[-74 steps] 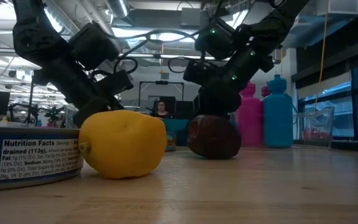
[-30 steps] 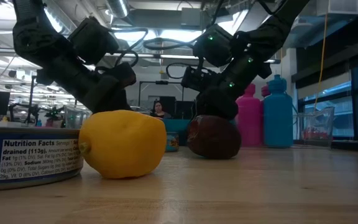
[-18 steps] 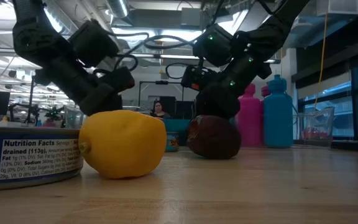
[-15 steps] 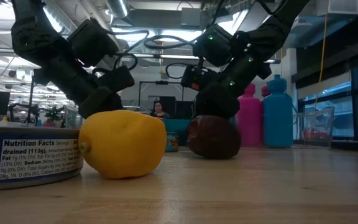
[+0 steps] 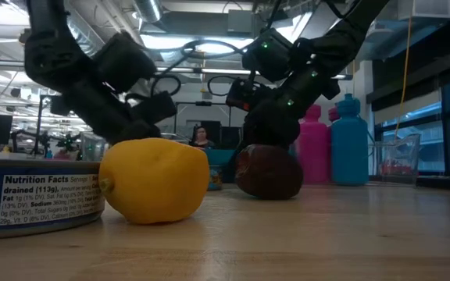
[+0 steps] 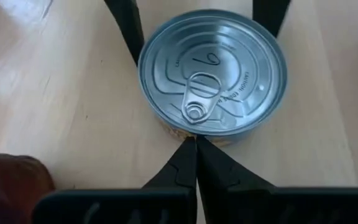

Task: Pick & Place Food Item
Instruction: Put the top yellow blue tuna can into the left transparent bin

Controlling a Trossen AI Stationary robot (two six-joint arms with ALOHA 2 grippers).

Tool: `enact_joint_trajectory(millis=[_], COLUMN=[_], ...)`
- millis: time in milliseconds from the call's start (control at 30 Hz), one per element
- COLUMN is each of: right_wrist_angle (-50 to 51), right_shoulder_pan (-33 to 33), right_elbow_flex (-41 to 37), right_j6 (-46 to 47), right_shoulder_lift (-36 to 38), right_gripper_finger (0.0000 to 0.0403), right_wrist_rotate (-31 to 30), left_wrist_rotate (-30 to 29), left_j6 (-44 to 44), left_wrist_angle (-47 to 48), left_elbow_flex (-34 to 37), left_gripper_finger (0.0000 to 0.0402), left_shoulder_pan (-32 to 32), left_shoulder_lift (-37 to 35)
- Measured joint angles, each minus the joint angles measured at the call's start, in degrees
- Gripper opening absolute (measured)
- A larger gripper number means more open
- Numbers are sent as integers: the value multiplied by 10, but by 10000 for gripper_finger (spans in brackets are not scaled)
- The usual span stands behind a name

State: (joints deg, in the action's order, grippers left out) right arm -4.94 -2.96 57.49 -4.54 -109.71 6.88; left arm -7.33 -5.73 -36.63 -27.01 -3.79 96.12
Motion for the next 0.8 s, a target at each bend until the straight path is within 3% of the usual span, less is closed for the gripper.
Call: enact_joint_trajectory(millis=[233, 800], right_wrist_angle=[11, -27], right_shoulder_pan=[0, 0], right_elbow_flex=[-1, -1], right_j6=[0, 4], right_shoulder_lift=[0, -35], right_gripper_finger=[3, 1], right_wrist_rotate=[7, 27], left_wrist_rotate=[14, -4], left_j6=[16, 22], left_wrist_angle=[5, -32], left_elbow_flex=[-43, -52], left_gripper_finger=[400, 400], left_shoulder_pan=[0, -5], left_shoulder_lift=[43, 43])
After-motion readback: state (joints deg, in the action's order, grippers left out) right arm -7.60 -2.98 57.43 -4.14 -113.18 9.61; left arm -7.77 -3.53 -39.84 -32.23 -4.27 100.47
